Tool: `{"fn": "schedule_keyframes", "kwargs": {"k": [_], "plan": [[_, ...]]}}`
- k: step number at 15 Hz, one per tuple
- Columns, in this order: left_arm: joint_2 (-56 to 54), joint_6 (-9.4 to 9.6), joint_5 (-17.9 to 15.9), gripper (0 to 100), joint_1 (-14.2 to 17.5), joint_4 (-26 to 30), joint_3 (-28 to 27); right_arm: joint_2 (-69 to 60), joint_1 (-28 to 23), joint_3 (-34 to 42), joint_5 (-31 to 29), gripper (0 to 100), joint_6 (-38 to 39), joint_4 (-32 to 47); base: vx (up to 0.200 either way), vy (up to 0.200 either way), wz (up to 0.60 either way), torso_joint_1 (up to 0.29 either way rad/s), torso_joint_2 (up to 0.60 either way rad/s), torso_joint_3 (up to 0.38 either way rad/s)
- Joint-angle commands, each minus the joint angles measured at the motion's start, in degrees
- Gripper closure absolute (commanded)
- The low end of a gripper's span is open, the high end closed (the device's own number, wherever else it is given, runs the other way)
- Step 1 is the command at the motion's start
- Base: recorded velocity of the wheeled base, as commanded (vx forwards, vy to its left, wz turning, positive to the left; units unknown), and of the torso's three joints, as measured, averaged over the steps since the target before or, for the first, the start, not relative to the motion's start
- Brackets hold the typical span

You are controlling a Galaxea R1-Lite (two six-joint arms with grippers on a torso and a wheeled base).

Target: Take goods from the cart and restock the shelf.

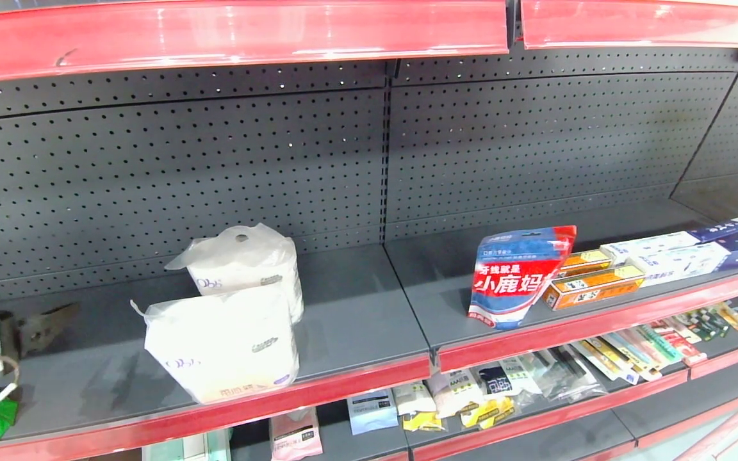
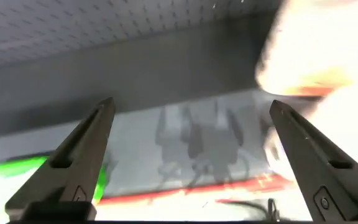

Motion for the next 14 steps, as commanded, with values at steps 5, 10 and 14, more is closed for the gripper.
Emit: {"fn": "schedule_keyframes", "kwargs": {"k": [5,10,14], "plan": [[-44.70,-0.29,-10.26,0,-2.99,13.56,12.42,0.09,0.05,0.01,-0.02,0,-0.04,0.07,0.000,0.000,0.00,0.000,0.00,0.000],[-54.37,-1.17,-7.28,0,-2.99,12.68,25.43,0.09,-0.04,0.01,-0.02,0,-0.04,-0.02,0.000,0.000,0.00,0.000,0.00,0.000],[-54.28,-6.26,1.78,0,-2.73,7.14,29.82,0.09,-0.04,0.01,-0.02,0,-0.04,-0.02,0.000,0.000,0.00,0.000,0.00,0.000]]}}
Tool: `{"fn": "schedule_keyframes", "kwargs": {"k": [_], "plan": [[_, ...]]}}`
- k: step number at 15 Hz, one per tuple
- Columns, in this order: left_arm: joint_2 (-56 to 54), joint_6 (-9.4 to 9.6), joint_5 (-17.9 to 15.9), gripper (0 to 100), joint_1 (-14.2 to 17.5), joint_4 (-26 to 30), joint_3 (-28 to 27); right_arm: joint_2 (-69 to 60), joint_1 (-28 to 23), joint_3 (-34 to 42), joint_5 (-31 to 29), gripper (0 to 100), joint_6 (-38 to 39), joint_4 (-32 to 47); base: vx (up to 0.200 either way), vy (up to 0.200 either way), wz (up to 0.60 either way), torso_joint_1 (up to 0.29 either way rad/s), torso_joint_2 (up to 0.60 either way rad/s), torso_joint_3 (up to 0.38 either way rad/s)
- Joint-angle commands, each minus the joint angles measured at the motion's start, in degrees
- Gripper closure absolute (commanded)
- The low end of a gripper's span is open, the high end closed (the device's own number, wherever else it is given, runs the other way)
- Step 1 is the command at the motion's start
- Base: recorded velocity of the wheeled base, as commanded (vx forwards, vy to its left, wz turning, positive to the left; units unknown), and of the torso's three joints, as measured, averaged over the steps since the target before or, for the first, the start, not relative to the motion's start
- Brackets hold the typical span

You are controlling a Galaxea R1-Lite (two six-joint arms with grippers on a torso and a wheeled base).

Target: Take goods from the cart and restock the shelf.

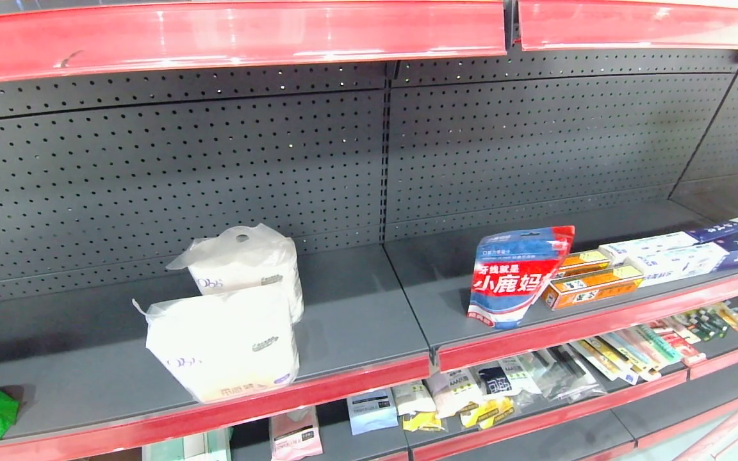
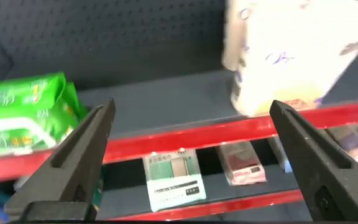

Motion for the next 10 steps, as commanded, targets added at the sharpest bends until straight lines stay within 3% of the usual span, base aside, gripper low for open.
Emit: {"fn": "schedule_keyframes", "kwargs": {"k": [1,5,7,10], "plan": [[-1.05,-2.22,2.46,0,0.18,-2.03,2.78,0.09,0.05,0.01,0.00,0,-0.02,0.07,0.000,0.000,0.00,0.000,0.00,0.000],[-1.05,-1.43,1.76,0,0.01,-1.94,2.78,0.09,0.05,0.01,0.09,0,-0.11,-0.02,0.000,0.000,0.00,0.000,0.00,0.000],[-1.05,-1.78,1.84,0,0.10,-1.85,2.78,-2.11,4.62,0.01,0.62,0,-0.20,-0.02,0.000,0.000,0.00,0.000,0.00,0.000],[-1.05,-1.52,1.76,0,0.01,-1.85,2.78,-2.99,5.41,0.09,1.94,0,-0.11,-0.02,0.000,0.000,0.00,0.000,0.00,0.000]]}}
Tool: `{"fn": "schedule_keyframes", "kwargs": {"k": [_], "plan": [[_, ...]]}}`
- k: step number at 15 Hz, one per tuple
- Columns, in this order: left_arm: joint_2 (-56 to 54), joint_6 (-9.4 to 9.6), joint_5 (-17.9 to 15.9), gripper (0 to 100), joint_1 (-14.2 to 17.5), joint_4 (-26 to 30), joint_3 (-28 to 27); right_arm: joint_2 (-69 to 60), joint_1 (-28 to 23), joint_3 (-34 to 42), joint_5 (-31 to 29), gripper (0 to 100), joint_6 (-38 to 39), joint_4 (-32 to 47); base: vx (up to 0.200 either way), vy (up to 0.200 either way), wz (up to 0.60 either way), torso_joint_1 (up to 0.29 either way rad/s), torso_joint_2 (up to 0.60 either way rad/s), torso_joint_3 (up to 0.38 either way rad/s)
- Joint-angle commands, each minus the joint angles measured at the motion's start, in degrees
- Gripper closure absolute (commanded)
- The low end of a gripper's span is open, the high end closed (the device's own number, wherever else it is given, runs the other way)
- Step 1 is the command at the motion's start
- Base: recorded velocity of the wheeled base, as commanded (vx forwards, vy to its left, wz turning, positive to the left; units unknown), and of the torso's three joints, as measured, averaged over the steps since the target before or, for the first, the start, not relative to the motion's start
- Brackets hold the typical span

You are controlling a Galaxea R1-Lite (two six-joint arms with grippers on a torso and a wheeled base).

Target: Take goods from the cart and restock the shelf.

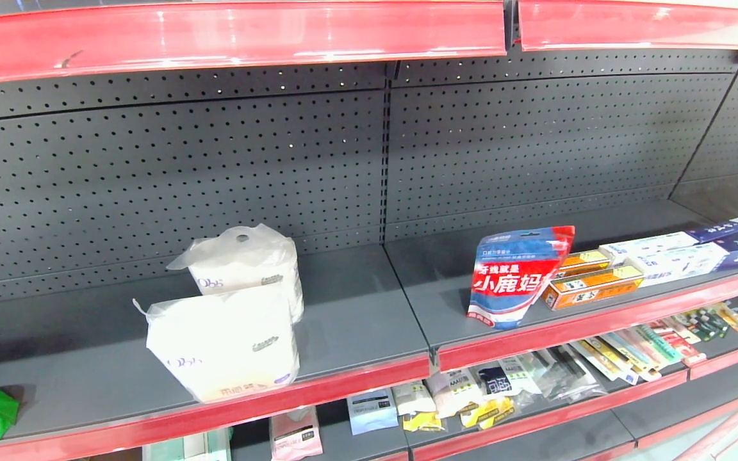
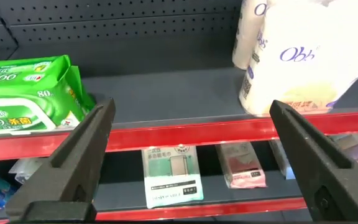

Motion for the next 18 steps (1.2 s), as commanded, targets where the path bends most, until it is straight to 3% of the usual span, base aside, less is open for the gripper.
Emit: {"fn": "schedule_keyframes", "kwargs": {"k": [1,11,15,18], "plan": [[0.33,-0.07,0.01,0,0.03,0.00,0.00,-0.82,0.40,0.05,0.05,0,-0.02,-0.01,0.000,0.000,0.00,0.000,0.00,0.000],[0.33,-0.07,0.01,0,0.03,0.00,0.00,-1.08,0.31,0.05,0.14,0,-0.02,-0.10,0.000,0.000,0.54,0.002,0.00,0.000],[0.33,0.11,-0.08,0,0.03,0.00,0.00,-3.28,-0.57,0.05,0.14,0,0.15,-0.10,0.000,0.000,0.00,0.000,0.00,0.000],[0.42,0.02,-2.45,0,0.03,0.00,0.00,-3.28,-0.66,0.05,0.14,0,0.24,-0.10,0.000,0.000,0.00,0.000,0.00,0.000]]}}
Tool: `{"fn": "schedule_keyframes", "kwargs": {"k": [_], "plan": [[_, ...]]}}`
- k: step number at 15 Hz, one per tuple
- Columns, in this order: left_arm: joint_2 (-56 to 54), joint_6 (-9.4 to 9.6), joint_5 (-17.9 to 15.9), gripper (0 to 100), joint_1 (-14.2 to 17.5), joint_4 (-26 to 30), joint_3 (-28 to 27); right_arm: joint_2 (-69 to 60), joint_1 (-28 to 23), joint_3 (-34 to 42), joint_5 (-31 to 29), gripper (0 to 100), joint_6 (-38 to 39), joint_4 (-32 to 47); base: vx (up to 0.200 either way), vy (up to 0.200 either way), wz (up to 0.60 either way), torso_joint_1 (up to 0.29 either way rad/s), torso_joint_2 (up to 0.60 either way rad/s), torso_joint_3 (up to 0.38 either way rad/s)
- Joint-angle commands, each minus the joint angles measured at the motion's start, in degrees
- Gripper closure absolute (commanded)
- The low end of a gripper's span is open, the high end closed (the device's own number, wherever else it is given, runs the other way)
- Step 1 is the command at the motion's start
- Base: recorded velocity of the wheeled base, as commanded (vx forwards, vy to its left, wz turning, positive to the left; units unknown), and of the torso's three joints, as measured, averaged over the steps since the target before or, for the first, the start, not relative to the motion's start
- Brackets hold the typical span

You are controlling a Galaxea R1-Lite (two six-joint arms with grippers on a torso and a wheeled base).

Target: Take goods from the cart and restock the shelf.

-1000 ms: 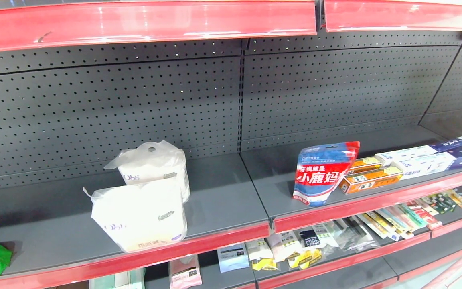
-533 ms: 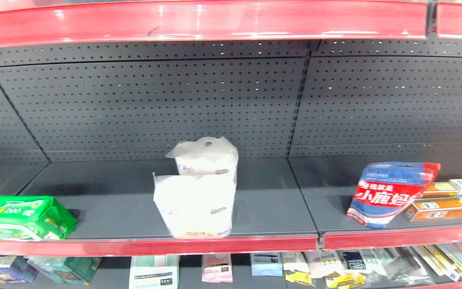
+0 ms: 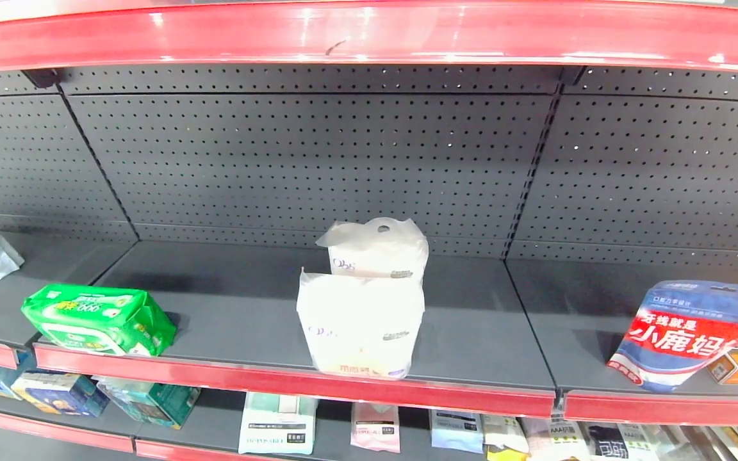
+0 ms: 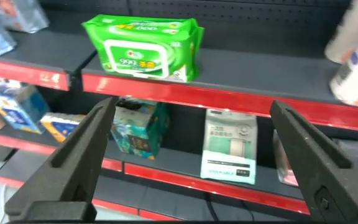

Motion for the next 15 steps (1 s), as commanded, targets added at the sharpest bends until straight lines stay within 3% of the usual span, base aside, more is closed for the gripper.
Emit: {"fn": "schedule_keyframes", "kwargs": {"k": [1,15], "plan": [[0.22,0.02,-0.12,0,0.03,-0.01,0.00,-0.40,-0.07,0.01,0.00,0,0.02,0.00,0.000,0.000,0.00,0.000,0.00,0.000],[0.22,-0.33,1.20,0,0.03,-0.01,0.00,-0.40,-0.07,0.01,-0.44,0,0.02,0.09,0.000,0.000,0.00,0.000,0.00,0.000]]}}
